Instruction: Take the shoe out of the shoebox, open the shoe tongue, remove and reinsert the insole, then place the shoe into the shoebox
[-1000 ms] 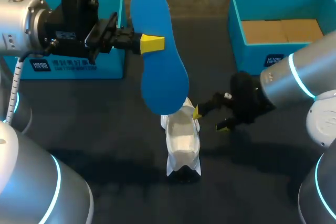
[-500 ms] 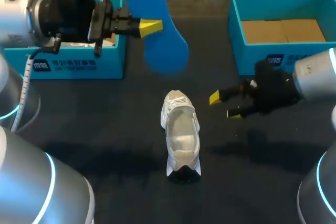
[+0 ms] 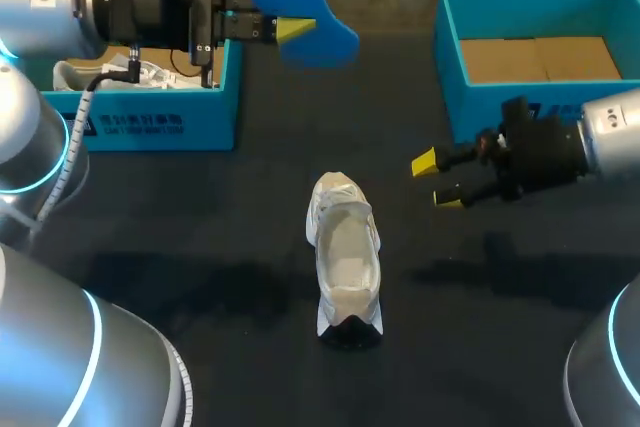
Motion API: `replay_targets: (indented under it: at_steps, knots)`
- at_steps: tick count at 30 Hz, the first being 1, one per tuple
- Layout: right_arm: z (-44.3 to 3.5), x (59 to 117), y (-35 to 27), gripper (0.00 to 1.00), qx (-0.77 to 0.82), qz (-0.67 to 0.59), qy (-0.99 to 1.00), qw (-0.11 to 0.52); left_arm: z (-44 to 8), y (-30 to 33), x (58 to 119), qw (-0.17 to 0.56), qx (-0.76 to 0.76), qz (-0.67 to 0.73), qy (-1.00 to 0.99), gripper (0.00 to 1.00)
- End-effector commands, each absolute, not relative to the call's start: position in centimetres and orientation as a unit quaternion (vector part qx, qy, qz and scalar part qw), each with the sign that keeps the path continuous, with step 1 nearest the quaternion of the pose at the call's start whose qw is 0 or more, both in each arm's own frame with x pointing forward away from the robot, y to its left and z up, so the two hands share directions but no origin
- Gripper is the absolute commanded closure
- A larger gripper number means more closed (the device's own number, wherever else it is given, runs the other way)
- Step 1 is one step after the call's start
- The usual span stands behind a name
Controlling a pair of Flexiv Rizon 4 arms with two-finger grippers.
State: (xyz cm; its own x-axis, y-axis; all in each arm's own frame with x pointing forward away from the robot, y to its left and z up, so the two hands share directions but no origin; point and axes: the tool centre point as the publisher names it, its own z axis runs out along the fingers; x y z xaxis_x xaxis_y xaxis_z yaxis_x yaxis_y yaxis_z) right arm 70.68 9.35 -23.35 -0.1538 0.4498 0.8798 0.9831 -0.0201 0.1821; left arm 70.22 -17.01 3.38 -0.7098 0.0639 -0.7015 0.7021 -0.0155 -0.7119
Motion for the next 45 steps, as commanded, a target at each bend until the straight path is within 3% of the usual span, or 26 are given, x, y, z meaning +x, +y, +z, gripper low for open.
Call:
replay_targets:
  at_steps: [1, 9, 17, 19, 33, 38, 45]
  knots:
    - [-23.4, 70.8, 9.6, 0.00, -0.572, -0.429, -0.627, 0.311, 3.3, -17.1, 69.9, 0.334, 0.354, -0.611, 0.624, 1.00]
    - [-22.3, 71.4, 9.2, 0.00, -0.558, -0.460, -0.617, 0.310, 2.2, -17.3, 70.8, 0.384, 0.408, -0.619, 0.550, 1.00]
    - [-20.8, 73.3, 8.5, 0.00, -0.527, -0.509, -0.600, 0.321, -2.9, -18.4, 72.7, 0.447, 0.452, -0.583, 0.505, 1.00]
    - [-20.6, 73.9, 8.3, 0.00, -0.527, -0.515, -0.593, 0.324, -4.0, -18.6, 72.9, 0.506, 0.499, -0.532, 0.460, 1.00]
    - [-20.5, 74.3, 8.3, 0.00, -0.529, -0.516, -0.590, 0.327, -4.4, -18.7, 73.2, 0.509, 0.500, -0.532, 0.457, 1.00]
    - [-20.2, 75.8, 8.1, 0.00, -0.529, -0.529, -0.573, 0.335, -6.7, -19.1, 73.9, 0.576, 0.534, -0.476, 0.395, 1.00]
    - [-18.2, 77.2, 7.9, 0.00, -0.538, -0.525, -0.563, 0.343, -10.4, -19.2, 74.5, 0.601, 0.528, -0.456, 0.390, 1.00]
